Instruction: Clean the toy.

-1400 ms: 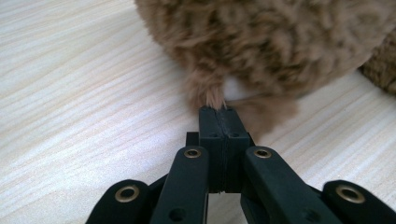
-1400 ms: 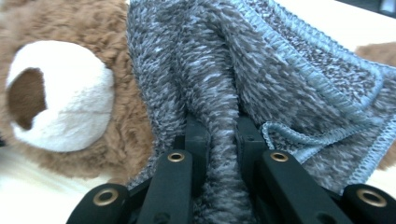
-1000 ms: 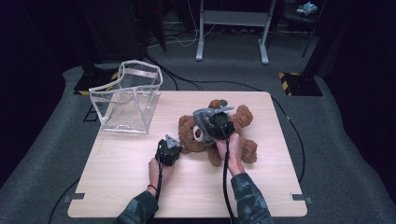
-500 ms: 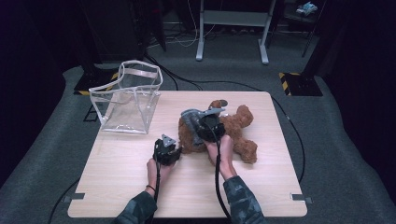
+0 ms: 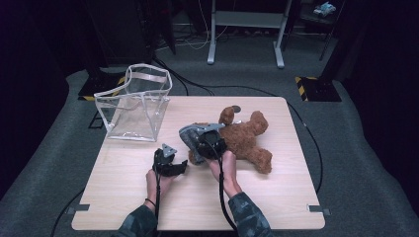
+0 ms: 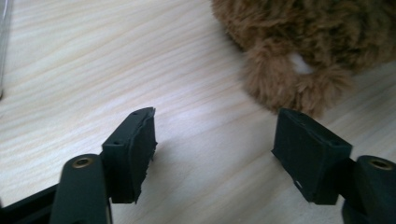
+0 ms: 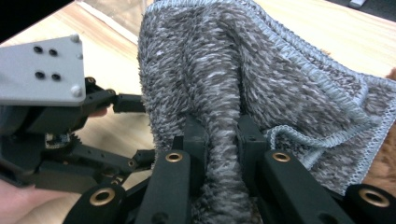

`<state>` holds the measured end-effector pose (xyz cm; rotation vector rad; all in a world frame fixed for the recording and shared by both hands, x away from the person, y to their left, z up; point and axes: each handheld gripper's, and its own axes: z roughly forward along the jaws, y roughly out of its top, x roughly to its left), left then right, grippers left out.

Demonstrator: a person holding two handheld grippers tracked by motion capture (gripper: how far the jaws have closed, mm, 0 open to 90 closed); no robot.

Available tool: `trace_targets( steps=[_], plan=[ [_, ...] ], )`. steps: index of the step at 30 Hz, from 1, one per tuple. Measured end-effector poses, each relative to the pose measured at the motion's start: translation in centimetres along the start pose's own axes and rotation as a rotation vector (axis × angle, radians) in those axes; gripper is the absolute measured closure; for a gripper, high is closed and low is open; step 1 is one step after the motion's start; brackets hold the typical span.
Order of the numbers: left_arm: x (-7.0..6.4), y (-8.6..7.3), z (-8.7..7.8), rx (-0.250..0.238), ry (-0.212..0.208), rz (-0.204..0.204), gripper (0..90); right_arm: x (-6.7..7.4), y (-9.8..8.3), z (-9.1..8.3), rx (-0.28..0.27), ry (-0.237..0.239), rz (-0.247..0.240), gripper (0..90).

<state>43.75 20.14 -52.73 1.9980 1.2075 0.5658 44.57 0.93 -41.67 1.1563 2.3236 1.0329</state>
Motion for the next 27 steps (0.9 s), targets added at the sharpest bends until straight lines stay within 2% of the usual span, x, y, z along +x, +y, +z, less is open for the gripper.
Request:
trace_targets(
  steps=[1,3,5,6,9,10,11,13,14,16,17,19,20,22,24,25,27],
  plan=[
    [0.0,0.0,0.0,-0.003,0.002,-0.004,27.2,0.1,-0.1,0.3,0.017,0.009,0.014,78.6],
    [0.5,-0.2,-0.2,-0.014,-0.005,-0.034,25.9,0.2,-0.5,0.9,0.035,0.007,-0.003,78.6],
    [0.7,-0.2,-0.2,-0.016,-0.010,-0.051,25.0,0.1,-1.1,1.9,0.054,0.024,0.018,78.7],
    [0.7,-0.2,-0.2,-0.010,-0.010,-0.043,24.8,0.2,-1.5,2.7,0.085,0.031,0.023,78.8],
    [0.6,-0.2,-0.2,-0.009,-0.006,-0.029,24.0,0.6,-2.7,4.3,0.132,0.051,0.017,78.8],
    [0.6,-0.2,-0.2,-0.018,0.000,-0.040,23.5,0.8,-3.1,4.8,0.148,0.052,0.010,78.8],
    [0.6,-0.2,-0.3,-0.015,-0.003,-0.038,23.3,0.8,-3.5,5.2,0.160,0.065,0.027,78.7],
    [0.6,-0.2,-0.2,-0.009,-0.001,-0.036,22.3,0.9,-3.9,5.4,0.178,0.072,0.024,78.6],
    [0.5,-0.2,-0.3,-0.010,0.000,-0.031,22.1,0.8,-3.8,5.2,0.171,0.077,0.033,78.5],
    [0.6,-0.2,-0.2,-0.004,0.004,-0.029,22.0,0.4,-3.1,3.4,0.129,0.093,0.031,78.4],
    [0.5,-0.2,-0.2,-0.008,0.000,-0.036,22.0,0.3,-2.6,2.4,0.101,0.084,0.030,78.3],
    [0.4,-0.2,-0.2,-0.008,0.008,-0.029,21.4,-0.4,-1.4,0.2,0.034,0.062,0.039,78.3],
    [0.4,-0.2,-0.2,-0.002,0.008,-0.025,20.9,-0.9,-0.9,-0.8,0.006,0.031,0.042,78.3],
    [0.4,-0.2,-0.2,-0.005,0.010,-0.021,20.7,-2.5,-0.2,-2.0,-0.031,-0.024,0.080,78.1],
    [0.4,-0.2,-0.2,-0.007,0.010,-0.027,20.7,-4.4,0.0,-2.5,-0.049,-0.083,0.132,78.1],
    [0.4,-0.2,-0.2,-0.010,0.010,-0.026,20.7,-5.1,-0.1,-2.3,-0.029,-0.107,0.156,78.0],
    [0.3,-0.2,-0.1,-0.003,0.011,-0.014,20.7,-6.1,-0.7,-1.7,0.000,-0.115,0.197,78.0]
  ],
)
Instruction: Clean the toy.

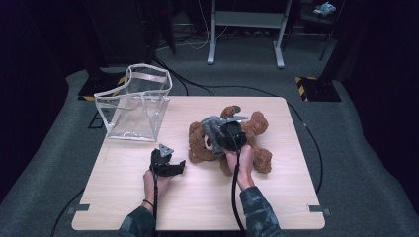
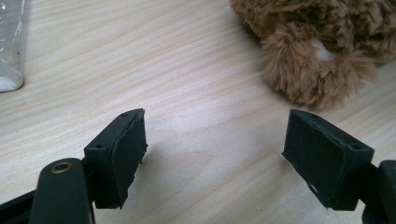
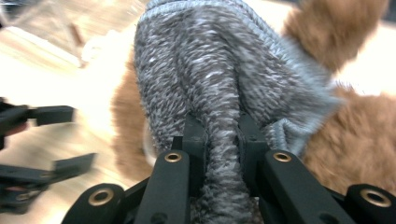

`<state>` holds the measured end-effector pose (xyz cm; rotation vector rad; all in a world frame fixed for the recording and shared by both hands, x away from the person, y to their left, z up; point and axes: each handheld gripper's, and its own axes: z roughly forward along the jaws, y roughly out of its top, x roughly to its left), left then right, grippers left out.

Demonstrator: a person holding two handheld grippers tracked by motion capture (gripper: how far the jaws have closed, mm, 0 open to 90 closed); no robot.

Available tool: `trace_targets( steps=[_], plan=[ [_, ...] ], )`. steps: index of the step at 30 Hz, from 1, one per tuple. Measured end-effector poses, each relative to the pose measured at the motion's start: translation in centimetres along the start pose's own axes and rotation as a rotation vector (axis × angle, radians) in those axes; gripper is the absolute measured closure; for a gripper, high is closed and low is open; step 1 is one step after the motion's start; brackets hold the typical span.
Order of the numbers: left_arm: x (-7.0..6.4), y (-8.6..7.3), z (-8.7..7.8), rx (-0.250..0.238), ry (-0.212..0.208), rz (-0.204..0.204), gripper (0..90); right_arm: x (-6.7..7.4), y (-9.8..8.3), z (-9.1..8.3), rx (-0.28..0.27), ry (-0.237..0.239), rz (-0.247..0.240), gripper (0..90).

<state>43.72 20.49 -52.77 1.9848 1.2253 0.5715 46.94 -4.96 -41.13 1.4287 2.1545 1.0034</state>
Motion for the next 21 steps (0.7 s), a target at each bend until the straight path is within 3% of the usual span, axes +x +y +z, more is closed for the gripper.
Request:
trace_targets(
  steps=[3,7,13,16,21],
  plan=[
    [-0.1,0.0,0.0,0.001,0.001,0.003,20.9,-0.7,-1.5,1.4,0.039,-0.004,0.010,77.9],
    [-0.2,0.0,0.1,0.004,0.000,0.019,21.3,-0.5,-2.8,1.3,0.032,0.003,0.006,78.0],
    [-0.4,0.1,0.1,0.001,-0.028,0.035,21.5,-0.4,-3.1,-0.1,0.015,-0.021,-0.010,78.0],
    [-0.9,0.3,0.3,-0.016,-0.051,0.042,23.2,-0.8,-2.8,0.2,0.022,-0.036,-0.015,77.9],
    [-2.3,1.0,0.9,-0.031,-0.082,0.122,27.9,-1.6,-1.8,0.9,0.023,-0.035,-0.005,77.7]
  ],
)
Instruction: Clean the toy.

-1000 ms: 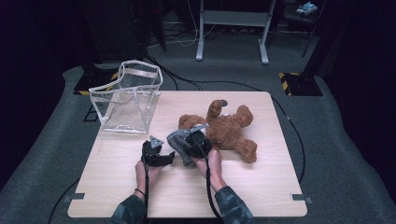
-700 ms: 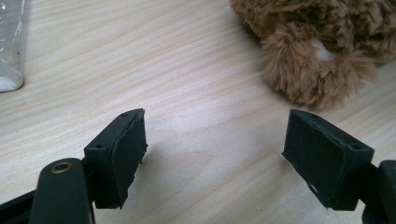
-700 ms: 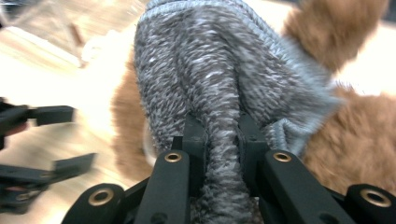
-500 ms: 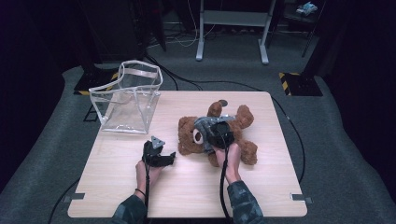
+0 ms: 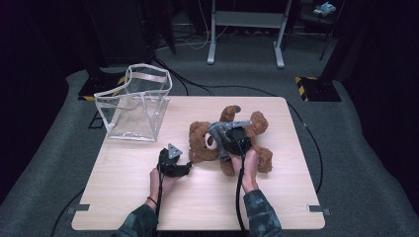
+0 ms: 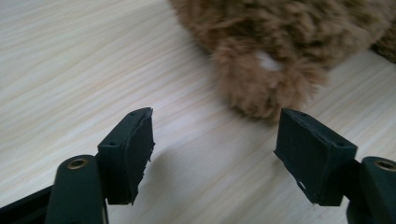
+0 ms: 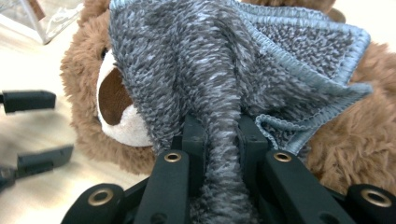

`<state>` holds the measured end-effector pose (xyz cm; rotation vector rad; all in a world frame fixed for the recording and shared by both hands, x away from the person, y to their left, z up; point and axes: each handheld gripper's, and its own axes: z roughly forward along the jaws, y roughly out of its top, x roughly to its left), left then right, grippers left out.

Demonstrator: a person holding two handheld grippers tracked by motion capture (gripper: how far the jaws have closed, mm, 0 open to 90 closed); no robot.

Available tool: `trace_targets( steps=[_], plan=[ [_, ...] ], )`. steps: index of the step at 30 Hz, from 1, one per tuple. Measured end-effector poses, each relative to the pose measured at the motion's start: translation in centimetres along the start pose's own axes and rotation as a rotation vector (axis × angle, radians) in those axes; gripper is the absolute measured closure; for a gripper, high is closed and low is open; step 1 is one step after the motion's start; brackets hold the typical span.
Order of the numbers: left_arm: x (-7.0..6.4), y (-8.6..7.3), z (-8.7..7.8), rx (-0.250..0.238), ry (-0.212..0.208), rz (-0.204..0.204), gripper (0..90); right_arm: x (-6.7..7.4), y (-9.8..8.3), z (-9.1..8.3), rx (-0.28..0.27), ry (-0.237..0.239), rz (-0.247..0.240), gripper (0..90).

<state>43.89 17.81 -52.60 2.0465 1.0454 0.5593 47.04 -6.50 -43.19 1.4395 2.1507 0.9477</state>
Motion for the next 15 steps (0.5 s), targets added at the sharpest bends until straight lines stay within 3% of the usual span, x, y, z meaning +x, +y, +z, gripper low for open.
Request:
trace_targets(
  steps=[1,5,6,8,9,13,15],
  plan=[
    [-0.3,0.3,0.3,0.004,0.005,0.026,27.9,0.0,0.3,0.1,0.004,0.002,0.000,77.8],
    [-0.9,1.3,1.1,0.007,-0.018,0.040,31.6,-0.3,1.1,0.5,0.013,-0.002,0.001,77.5],
    [-1.2,1.5,1.4,-0.002,-0.006,0.052,33.5,-0.4,1.2,0.6,0.010,-0.003,-0.001,77.4],
    [-1.6,1.8,1.9,0.006,-0.015,0.074,43.0,-0.3,1.3,0.8,0.020,-0.001,0.010,77.5],
    [-1.8,2.0,2.2,0.014,0.007,0.079,48.8,-0.3,1.3,0.8,0.019,0.000,0.010,77.5],
    [-2.0,2.2,2.6,0.015,-0.020,0.044,72.8,0.0,1.2,0.5,0.021,-0.001,0.007,77.5],
    [-2.0,2.3,2.6,0.030,-0.030,0.047,78.0,0.5,0.7,0.0,0.019,-0.005,-0.018,77.5]
  ],
)
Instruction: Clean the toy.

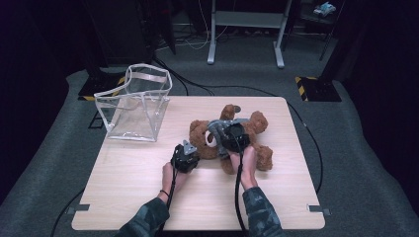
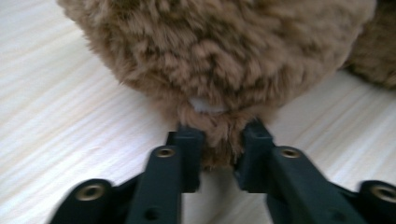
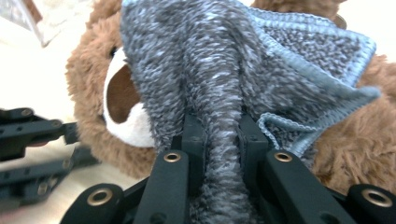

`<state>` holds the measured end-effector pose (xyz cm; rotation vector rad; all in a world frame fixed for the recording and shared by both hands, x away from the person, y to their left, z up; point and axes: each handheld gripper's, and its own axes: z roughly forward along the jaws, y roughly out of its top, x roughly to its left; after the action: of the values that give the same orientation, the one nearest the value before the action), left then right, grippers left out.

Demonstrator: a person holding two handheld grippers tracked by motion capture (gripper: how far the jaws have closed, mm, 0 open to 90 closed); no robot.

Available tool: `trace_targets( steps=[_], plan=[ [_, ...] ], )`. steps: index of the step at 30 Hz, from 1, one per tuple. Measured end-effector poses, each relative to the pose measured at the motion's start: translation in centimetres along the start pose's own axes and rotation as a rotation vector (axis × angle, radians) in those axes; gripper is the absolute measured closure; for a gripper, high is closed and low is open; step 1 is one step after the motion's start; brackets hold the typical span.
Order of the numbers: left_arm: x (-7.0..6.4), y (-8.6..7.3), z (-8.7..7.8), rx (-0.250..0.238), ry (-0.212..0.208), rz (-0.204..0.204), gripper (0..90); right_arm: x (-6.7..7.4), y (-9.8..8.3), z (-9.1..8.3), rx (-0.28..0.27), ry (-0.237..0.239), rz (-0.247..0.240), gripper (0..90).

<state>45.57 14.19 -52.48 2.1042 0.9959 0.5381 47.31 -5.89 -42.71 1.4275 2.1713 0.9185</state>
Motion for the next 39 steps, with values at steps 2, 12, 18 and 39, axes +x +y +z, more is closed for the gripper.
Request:
trace_targets(
  steps=[2,12,18,39],
  plan=[
    [0.0,0.0,0.0,-0.001,-0.015,-0.020,79.3,0.3,-0.6,-0.3,0.001,0.015,0.006,77.6],
    [0.1,-0.4,-0.2,-0.022,-0.067,-0.087,80.2,2.3,-3.3,-0.7,0.022,0.062,-0.023,77.8],
    [0.3,-0.4,-0.2,-0.013,-0.078,-0.083,80.2,2.9,-4.2,2.1,0.090,0.089,-0.024,77.6],
    [0.2,-0.4,-0.1,-0.016,-0.042,-0.041,80.1,-2.2,0.6,-0.8,-0.004,-0.113,-0.063,78.1]
  ],
)
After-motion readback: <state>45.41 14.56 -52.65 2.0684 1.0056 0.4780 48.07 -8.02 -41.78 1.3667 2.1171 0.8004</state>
